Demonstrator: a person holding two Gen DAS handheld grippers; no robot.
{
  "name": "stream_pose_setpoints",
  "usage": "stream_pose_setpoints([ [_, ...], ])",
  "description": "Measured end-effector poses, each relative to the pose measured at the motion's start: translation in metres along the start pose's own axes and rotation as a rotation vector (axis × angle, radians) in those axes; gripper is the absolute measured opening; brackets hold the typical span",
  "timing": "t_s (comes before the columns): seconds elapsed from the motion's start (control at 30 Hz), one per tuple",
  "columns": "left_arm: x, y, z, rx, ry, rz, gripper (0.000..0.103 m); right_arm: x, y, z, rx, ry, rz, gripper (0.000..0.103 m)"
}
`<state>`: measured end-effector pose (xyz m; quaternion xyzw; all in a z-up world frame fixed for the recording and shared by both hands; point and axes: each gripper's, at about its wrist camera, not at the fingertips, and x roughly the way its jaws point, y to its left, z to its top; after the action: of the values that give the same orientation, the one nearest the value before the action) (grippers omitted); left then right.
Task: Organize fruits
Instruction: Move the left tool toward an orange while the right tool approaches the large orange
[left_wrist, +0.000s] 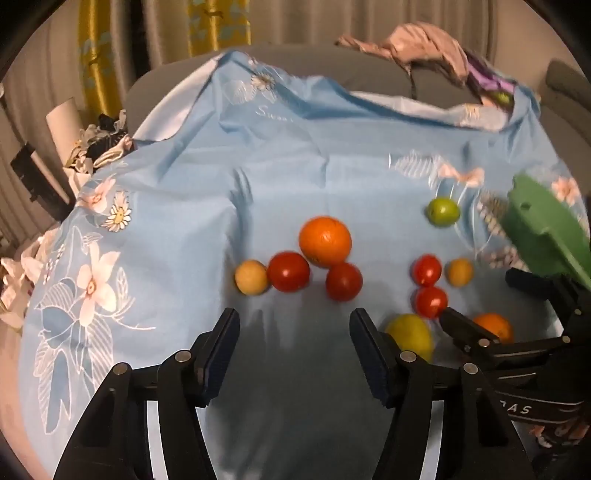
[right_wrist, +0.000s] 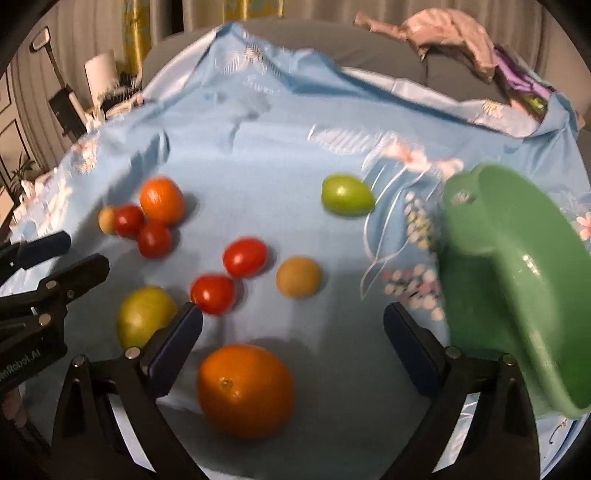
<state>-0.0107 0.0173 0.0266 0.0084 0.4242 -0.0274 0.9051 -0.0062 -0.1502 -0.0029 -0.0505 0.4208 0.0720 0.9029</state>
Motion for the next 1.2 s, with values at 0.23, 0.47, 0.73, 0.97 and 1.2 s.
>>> stream_pose_setpoints([
  [0.23,-0.017,0.013,0.006,-0.103,-0.062,-0.071,0.064,-0.019,-0.004,0.006,0.018,-0.025,0.026,0.096],
  [0.47,-0.022,0.018,0.005,-0.131,-0.071,-0.117,0.053,-0.028,-0.004,0.009,0.104,-0.074,0.120,0.074],
  [0.73,-0.021,0.013,0.004,-0.159,-0.022,-0.213,0.039,-0.041,-0.018,0.007,0.231,-0.089,0.270,0.056],
  [0.97,-0.005,-0.011,0.002,-0.129,0.117,-0.297,0.039,-0.032,-0.024,0.007,0.277,0.046,0.277,0.057],
  [1.2,-0.007,0.026,0.006,-0.230,0.044,-0.174,0.039,-0.022,-0.015,-0.007,0.202,0.114,0.254,0.057],
])
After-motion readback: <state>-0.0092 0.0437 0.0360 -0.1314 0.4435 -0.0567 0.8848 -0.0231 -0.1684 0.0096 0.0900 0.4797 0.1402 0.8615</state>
